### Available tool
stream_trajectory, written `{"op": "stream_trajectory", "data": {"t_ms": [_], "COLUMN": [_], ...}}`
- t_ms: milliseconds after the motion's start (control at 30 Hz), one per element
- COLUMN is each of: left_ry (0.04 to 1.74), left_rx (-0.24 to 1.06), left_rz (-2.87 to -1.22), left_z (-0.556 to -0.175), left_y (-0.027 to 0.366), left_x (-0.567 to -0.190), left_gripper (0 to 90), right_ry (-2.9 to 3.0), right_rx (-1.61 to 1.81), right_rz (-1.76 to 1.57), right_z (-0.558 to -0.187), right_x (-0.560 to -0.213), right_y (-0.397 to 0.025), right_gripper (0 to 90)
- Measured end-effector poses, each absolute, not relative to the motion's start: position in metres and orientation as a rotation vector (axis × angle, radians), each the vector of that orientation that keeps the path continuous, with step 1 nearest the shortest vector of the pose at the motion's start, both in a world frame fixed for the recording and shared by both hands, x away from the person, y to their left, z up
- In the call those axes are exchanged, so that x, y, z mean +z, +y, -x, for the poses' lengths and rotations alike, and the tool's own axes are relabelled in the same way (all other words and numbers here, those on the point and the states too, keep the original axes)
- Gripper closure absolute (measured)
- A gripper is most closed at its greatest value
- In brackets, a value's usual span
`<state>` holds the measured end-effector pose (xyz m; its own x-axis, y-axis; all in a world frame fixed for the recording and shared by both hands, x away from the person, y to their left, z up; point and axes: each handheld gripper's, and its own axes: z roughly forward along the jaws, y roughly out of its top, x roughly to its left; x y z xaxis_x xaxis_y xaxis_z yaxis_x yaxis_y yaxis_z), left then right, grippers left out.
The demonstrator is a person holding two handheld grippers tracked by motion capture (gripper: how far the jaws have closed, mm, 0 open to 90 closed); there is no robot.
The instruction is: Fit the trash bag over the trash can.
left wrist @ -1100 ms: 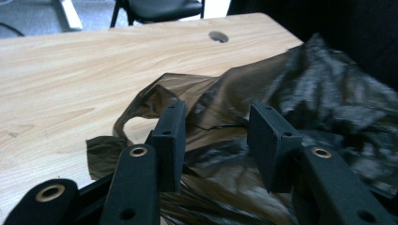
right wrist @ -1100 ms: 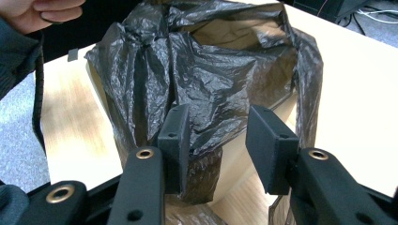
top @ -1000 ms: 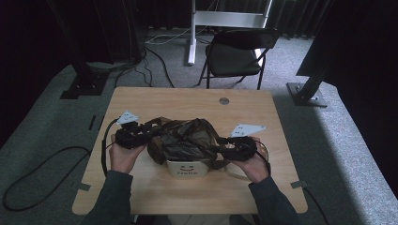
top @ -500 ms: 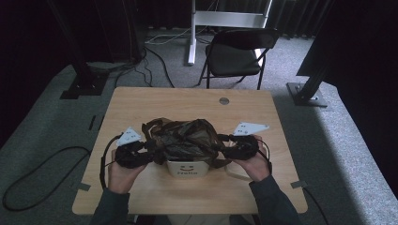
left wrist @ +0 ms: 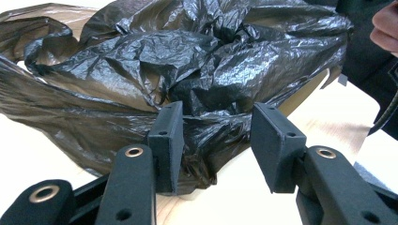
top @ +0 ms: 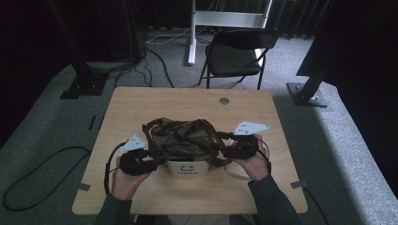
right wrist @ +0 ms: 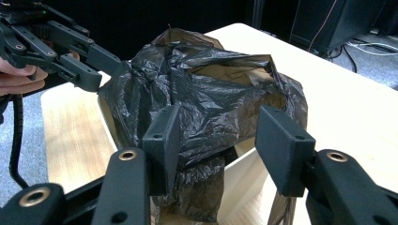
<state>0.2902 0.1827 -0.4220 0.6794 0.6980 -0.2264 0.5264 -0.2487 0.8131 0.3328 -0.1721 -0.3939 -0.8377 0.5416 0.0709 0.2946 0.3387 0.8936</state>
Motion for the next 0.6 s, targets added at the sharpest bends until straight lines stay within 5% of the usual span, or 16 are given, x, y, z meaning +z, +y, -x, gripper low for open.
{"op": "stream_trajectory", "data": {"t_ms": [267, 600], "left_ry": [0.941, 0.93], "left_rx": [0.233, 0.273], "left_rz": [-1.946, -1.986], "left_z": [-0.287, -0.272], "left_y": [0.173, 0.173], "left_x": [-0.422, -0.423], "left_gripper": [59.5, 75.0], "right_ry": [2.35, 2.344], "right_rx": [1.515, 1.505], "right_rz": [-0.753, -0.772], "right_z": [-0.331, -0.336], "right_x": [-0.392, -0.392], "right_y": [-0.173, -0.176], "right_gripper": [50.1, 50.0]}}
